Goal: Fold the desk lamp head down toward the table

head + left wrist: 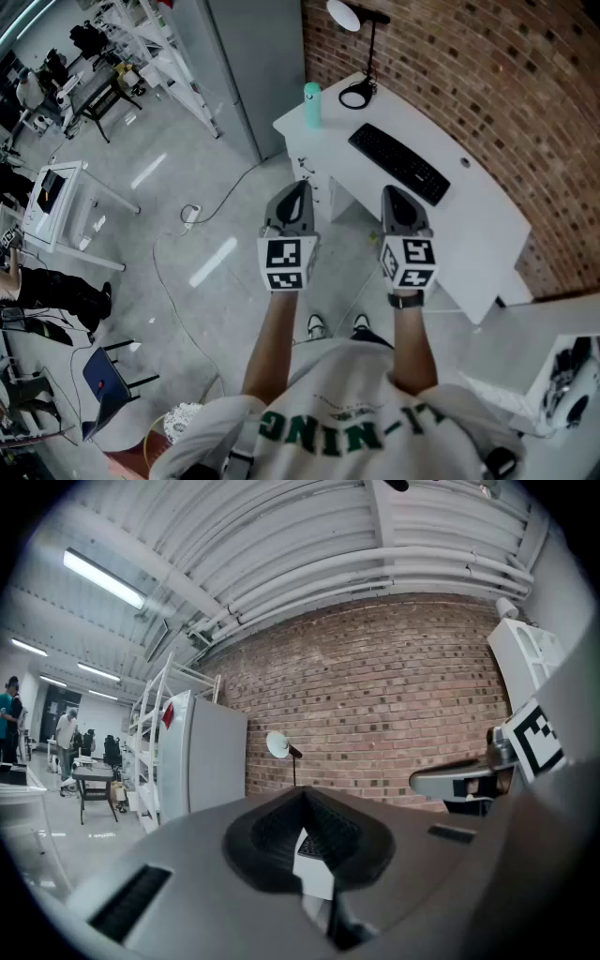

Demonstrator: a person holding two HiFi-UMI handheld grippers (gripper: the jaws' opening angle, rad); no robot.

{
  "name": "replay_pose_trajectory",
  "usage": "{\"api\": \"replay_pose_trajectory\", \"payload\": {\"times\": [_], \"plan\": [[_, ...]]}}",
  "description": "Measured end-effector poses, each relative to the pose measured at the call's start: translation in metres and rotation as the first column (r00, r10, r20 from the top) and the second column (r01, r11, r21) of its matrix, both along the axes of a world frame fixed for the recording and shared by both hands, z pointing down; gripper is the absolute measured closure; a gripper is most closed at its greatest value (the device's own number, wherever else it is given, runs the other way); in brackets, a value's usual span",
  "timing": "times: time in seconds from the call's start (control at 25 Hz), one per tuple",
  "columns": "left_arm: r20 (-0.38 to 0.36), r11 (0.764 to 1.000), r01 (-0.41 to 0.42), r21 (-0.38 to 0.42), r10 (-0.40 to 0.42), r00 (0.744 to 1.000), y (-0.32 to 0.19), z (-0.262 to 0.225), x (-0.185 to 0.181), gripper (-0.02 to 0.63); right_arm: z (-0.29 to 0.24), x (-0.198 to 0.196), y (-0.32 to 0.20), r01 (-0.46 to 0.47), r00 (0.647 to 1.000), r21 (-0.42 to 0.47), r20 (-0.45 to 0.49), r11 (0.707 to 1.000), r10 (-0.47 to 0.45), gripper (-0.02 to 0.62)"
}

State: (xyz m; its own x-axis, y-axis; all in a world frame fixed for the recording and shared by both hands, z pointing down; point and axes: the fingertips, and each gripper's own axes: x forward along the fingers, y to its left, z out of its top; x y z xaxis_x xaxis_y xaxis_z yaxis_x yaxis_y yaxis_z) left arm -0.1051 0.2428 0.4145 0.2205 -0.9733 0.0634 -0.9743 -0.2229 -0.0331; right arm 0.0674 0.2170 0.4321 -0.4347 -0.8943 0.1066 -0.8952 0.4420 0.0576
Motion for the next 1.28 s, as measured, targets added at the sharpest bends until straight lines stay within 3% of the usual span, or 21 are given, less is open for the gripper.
{"api": "replay_pose_trajectory", "payload": {"times": [0.28,0.6,0.92,1.28], "plan": [[-0.052,0.999,-0.011,-0.048,0.009,0.999,0.025,0.024,-0.023,0.606,0.023,-0.022,0.031,-0.001,1.0,-0.051,-0.02,0.999,0.0,0.591],[-0.087,0.997,-0.045,-0.064,0.04,0.995,-0.005,0.032,-0.03,0.606,0.037,-0.038,0.001,0.005,1.0,-0.088,0.013,0.996,-0.004,0.591],[-0.05,0.998,-0.014,-0.062,0.011,0.999,-0.065,0.027,-0.044,0.606,0.038,-0.06,-0.069,0.039,0.998,-0.099,0.057,0.994,-0.034,0.591],[-0.034,0.999,-0.037,-0.035,0.036,0.999,-0.192,-0.005,-0.023,0.606,0.015,-0.05,-0.193,0.061,0.996,-0.071,0.073,0.996,-0.056,0.591]]}}
